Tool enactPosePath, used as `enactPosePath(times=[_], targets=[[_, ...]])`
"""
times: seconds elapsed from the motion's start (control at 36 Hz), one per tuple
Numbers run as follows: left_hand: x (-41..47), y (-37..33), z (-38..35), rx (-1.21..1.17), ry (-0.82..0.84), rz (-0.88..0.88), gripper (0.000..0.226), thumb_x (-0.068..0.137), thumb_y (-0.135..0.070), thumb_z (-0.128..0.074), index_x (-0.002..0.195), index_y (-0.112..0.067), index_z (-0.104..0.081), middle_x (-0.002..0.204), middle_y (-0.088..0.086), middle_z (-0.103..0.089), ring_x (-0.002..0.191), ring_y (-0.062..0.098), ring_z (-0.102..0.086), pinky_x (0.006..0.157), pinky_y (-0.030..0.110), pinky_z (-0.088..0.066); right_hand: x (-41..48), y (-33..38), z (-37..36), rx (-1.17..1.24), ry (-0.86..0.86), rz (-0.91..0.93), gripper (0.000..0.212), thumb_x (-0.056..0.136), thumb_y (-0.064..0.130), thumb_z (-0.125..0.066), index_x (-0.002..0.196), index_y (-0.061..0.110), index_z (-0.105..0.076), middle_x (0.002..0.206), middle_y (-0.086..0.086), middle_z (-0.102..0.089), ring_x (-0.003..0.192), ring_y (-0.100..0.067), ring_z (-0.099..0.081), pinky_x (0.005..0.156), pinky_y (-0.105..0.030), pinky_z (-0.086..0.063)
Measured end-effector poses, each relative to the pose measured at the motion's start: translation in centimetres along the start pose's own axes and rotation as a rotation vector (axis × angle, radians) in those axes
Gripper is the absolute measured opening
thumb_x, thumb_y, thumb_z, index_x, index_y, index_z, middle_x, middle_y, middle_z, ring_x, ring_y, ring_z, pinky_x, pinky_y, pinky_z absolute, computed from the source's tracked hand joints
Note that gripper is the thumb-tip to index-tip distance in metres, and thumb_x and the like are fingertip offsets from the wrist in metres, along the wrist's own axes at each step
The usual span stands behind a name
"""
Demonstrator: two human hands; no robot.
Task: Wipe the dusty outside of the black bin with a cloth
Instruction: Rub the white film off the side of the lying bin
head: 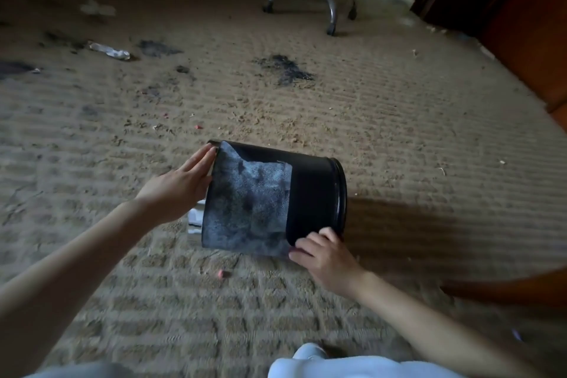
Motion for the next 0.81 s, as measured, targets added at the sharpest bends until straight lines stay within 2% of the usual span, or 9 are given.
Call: enactPosePath(times=[0.08, 0.17, 0.25, 0.33, 0.42, 0.56, 0.69, 0.75, 0.81], targets=[[0.1, 0.4, -0.4, -0.016, 0.006, -0.024, 0.057, 0.097, -0.046, -0.017, 0.146, -0.038, 0.012, 0.148, -0.027, 0.020, 0.122, 0.019, -0.051, 0.080, 0.035, -0.051, 1.0, -0.8, 2.9, 0.033, -0.189, -0.075, 0.025, 0.095, 0.015, -0.046, 0.090, 0.014, -0.070, 0.085, -0.003, -0.061, 0.074, -0.021, -0.054, 0.069, -0.032, -0.035], [-0.2, 0.4, -0.5, -0.028, 0.007, -0.020, 0.056, 0.097, -0.045, -0.017, 0.146, -0.038, 0.011, 0.149, -0.026, 0.017, 0.122, 0.020, -0.051, 0.082, 0.037, -0.051, 4.2, -2.5, 6.8, 0.032, -0.331, -0.107, 0.027, 0.097, 0.016, -0.046, 0.089, 0.011, -0.071, 0.082, -0.005, -0.061, 0.073, -0.021, -0.054, 0.066, -0.034, -0.041], [-0.3, 0.5, -0.6, -0.026, 0.008, -0.019, 0.057, 0.098, -0.044, -0.018, 0.146, -0.036, 0.012, 0.150, -0.025, 0.018, 0.117, 0.021, -0.054, 0.081, 0.037, -0.052, 8.0, -5.6, 8.0, 0.091, -0.334, -0.234, 0.014, 0.083, 0.004, -0.059, 0.087, 0.009, -0.071, 0.080, -0.007, -0.060, 0.073, -0.025, -0.057, 0.068, -0.039, -0.045], [-0.3, 0.7, -0.8, -0.018, 0.024, -0.030, 0.057, 0.098, -0.045, -0.018, 0.144, -0.039, 0.015, 0.148, -0.028, 0.022, 0.111, 0.020, -0.058, 0.075, 0.037, -0.053, 11.2, -7.6, 6.4, 0.193, -0.229, -0.387, 0.016, 0.080, 0.000, -0.063, 0.091, 0.009, -0.072, 0.083, -0.008, -0.062, 0.079, -0.030, -0.060, 0.071, -0.043, -0.050], [-0.1, 0.9, -1.0, -0.027, 0.017, -0.026, 0.056, 0.097, -0.048, -0.015, 0.143, -0.042, 0.015, 0.145, -0.032, 0.023, 0.111, 0.019, -0.058, 0.073, 0.034, -0.052, 12.0, -7.3, 4.4, 0.194, -0.175, -0.432, 0.018, 0.080, -0.002, -0.063, 0.088, 0.011, -0.072, 0.084, -0.007, -0.062, 0.081, -0.031, -0.060, 0.070, -0.037, -0.050], [-0.2, 1.2, -1.2, -0.042, 0.006, -0.032, 0.056, 0.096, -0.048, -0.016, 0.144, -0.043, 0.014, 0.147, -0.031, 0.020, 0.116, 0.020, -0.056, 0.075, 0.037, -0.054, 9.7, -5.2, 4.2, 0.153, -0.300, -0.338, 0.018, 0.074, -0.005, -0.059, 0.081, 0.007, -0.070, 0.079, -0.008, -0.060, 0.072, -0.029, -0.056, 0.066, -0.036, -0.047], [0.0, 1.2, -1.3, -0.038, -0.006, -0.027, 0.058, 0.097, -0.047, -0.020, 0.145, -0.039, 0.011, 0.147, -0.030, 0.020, 0.117, 0.021, -0.055, 0.075, 0.038, -0.054, 6.3, -2.0, 3.8, 0.076, -0.292, -0.200, 0.020, 0.084, 0.004, -0.049, 0.083, 0.008, -0.068, 0.081, -0.007, -0.059, 0.071, -0.024, -0.052, 0.062, -0.036, -0.041], [0.1, 1.2, -1.4, -0.071, -0.026, -0.047, 0.057, 0.097, -0.047, -0.022, 0.146, -0.040, 0.008, 0.150, -0.028, 0.014, 0.122, 0.022, -0.051, 0.084, 0.043, -0.052, 4.9, -0.9, 2.9, 0.020, -0.219, -0.086, 0.019, 0.088, 0.006, -0.050, 0.088, 0.009, -0.068, 0.085, -0.006, -0.060, 0.074, -0.024, -0.052, 0.066, -0.035, -0.036], [0.3, 0.9, -1.5, -0.162, -0.070, -0.096, 0.054, 0.099, -0.039, -0.026, 0.146, -0.037, 0.000, 0.155, -0.018, 0.000, 0.134, 0.022, -0.037, 0.104, 0.044, -0.039, 3.6, 0.0, 1.9, -0.037, -0.131, 0.034, 0.020, 0.090, 0.006, -0.049, 0.094, 0.010, -0.068, 0.091, -0.006, -0.061, 0.078, -0.024, -0.052, 0.070, -0.036, -0.035]])
Point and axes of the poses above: each hand's wrist, its own x-axis towards the middle knuckle, its own z-axis out of the back of the hand, y = z × x, the point moved 4 cm from there along x, towards the middle knuckle
